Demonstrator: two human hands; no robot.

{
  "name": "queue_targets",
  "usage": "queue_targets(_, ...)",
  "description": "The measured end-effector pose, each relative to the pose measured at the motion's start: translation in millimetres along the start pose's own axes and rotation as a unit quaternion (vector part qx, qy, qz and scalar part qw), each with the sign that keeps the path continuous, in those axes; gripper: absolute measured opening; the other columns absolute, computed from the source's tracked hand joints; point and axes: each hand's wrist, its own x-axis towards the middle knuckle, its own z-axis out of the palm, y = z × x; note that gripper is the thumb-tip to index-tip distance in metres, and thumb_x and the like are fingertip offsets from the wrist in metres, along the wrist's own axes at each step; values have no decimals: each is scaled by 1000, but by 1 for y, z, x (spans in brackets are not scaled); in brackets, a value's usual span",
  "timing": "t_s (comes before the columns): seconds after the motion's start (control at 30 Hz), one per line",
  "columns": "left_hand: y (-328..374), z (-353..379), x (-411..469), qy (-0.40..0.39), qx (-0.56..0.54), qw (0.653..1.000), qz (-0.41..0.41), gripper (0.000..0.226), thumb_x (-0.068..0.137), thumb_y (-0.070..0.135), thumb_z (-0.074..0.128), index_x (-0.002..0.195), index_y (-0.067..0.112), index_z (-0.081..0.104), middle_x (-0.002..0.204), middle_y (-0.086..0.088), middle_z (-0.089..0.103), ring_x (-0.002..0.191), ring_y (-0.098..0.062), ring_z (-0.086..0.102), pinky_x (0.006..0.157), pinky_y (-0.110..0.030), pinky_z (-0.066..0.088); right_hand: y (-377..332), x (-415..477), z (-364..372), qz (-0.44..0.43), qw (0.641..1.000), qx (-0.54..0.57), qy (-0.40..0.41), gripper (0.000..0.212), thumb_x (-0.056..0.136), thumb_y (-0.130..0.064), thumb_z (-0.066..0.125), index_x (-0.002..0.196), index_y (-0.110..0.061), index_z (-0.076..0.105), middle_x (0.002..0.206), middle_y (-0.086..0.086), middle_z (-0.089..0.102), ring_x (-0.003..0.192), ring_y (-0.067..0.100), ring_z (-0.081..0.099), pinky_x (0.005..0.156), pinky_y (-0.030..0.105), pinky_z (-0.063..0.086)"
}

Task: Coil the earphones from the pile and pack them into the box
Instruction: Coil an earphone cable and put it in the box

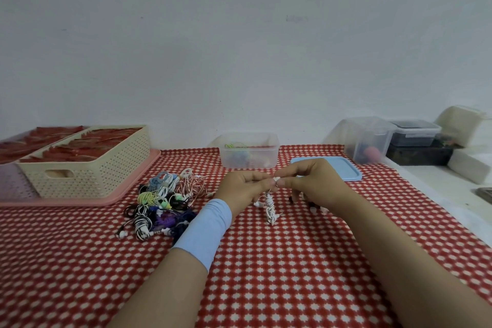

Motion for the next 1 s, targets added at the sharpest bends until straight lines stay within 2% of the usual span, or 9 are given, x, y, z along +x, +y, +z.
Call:
queue_targets(0.17,-1,-1,0,-4,-20,1000,-5,12,88,22,72,98,18,77,84,0,77,56,-7,48,62,-23,47,0,1,2,-16,1000,23,-7,13,85,-11,78,98,-10,80,80,4,78,52,16,62,47,21,48)
queue_targets(0.3,-1,-2,0,-17,-28,999,2,15,87,25,73,100,18,78,87,0,77,56,-6,49,59,-20,46,0,-1,-2,58,995,71,-42,21,95,-23,67,115,-21,76,92,0,78,60,16,65,47,26,44)
queue_targets(0.43,-1,-3,0,-44,-56,997,3,12,88,19,72,98,15,78,86,-3,77,56,-5,50,56,-18,46,2,-1,-4,100,982,131,-89,18,93,-20,68,107,-19,79,81,1,76,58,12,60,50,26,38)
queue_targets(0.57,-3,-5,-1,-69,-32,997,7,13,88,14,72,99,9,76,82,-3,76,56,-1,58,57,-14,45,1,-3,-1,116,983,103,-100,12,91,-17,70,99,-18,79,62,-4,70,49,7,57,41,20,32)
queue_targets(0.73,-4,-7,-1,-76,-34,997,-2,15,88,16,71,101,11,76,84,-2,77,60,-3,59,57,-16,46,1,-3,-1,122,982,102,-104,16,87,-21,73,101,-17,81,79,7,74,59,10,61,41,21,34)
queue_targets(0.93,-2,-8,-2,-85,-34,996,-1,8,88,15,71,94,15,76,85,-3,77,62,1,64,58,-17,47,1,-2,-2,119,984,81,-106,14,87,-23,74,98,-21,82,83,16,72,63,14,61,42,22,35)
queue_targets(1.0,-3,-9,-1,-87,-24,996,1,8,87,15,72,94,14,76,84,-4,77,62,0,64,60,-18,48,0,-2,-1,113,987,61,-99,11,87,-22,75,96,-22,82,84,11,76,62,12,62,44,22,36)
